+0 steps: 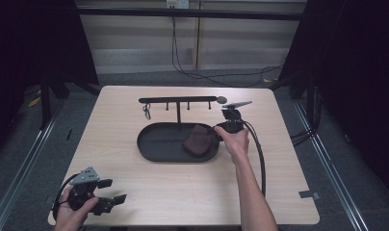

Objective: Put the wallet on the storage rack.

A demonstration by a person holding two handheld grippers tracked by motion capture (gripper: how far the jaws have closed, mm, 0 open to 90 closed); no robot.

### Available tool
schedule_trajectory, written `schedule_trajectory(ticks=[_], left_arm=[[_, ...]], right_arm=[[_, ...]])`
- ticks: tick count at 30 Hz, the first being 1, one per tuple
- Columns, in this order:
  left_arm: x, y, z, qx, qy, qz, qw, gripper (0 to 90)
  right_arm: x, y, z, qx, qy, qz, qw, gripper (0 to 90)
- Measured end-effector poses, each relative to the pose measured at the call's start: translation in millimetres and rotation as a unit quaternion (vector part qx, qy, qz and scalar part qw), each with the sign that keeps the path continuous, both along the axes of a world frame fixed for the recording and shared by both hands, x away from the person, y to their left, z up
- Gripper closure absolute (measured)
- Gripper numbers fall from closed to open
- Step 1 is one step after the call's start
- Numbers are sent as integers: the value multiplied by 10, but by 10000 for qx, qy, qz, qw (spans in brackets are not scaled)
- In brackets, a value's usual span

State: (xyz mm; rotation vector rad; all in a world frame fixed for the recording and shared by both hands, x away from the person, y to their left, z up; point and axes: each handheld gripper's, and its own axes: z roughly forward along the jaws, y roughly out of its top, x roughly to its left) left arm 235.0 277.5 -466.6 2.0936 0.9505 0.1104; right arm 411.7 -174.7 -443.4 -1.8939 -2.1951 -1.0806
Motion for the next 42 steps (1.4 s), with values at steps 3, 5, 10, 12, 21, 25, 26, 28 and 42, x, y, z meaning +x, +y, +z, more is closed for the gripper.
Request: schedule_trajectory(ticks=[3,5,10,12,21,25,26,28,42], left_arm=[[2,-4,0,19,8,-15,10000,167],[1,-8,-1,24,3,-12,10000,167],[3,-4,-1,1,-21,-6,10000,167],[3,-1,2,-52,-25,1,10000,167],[7,4,-2,-62,-28,49,10000,167],[10,8,-1,-76,-17,71,9999,167],[10,8,-1,-67,-19,82,9999,167],[12,7,-2,-63,-11,86,9999,167],[18,24,-1,-101,9,120,9999,167]], right_arm=[[-27,16,16,-23,-144,43,9999,616],[-51,13,31,12,-272,58,9996,551],[-112,-5,89,3,-424,154,9990,438],[-140,-12,130,5,-505,158,9986,393],[-262,-54,247,-210,-646,262,9973,220],[-332,-85,286,-193,-790,316,9962,196],[-363,-100,300,-184,-858,314,9956,189],[-405,-120,301,-161,-893,307,9954,177],[-737,-291,274,-257,-1136,230,9929,155]])
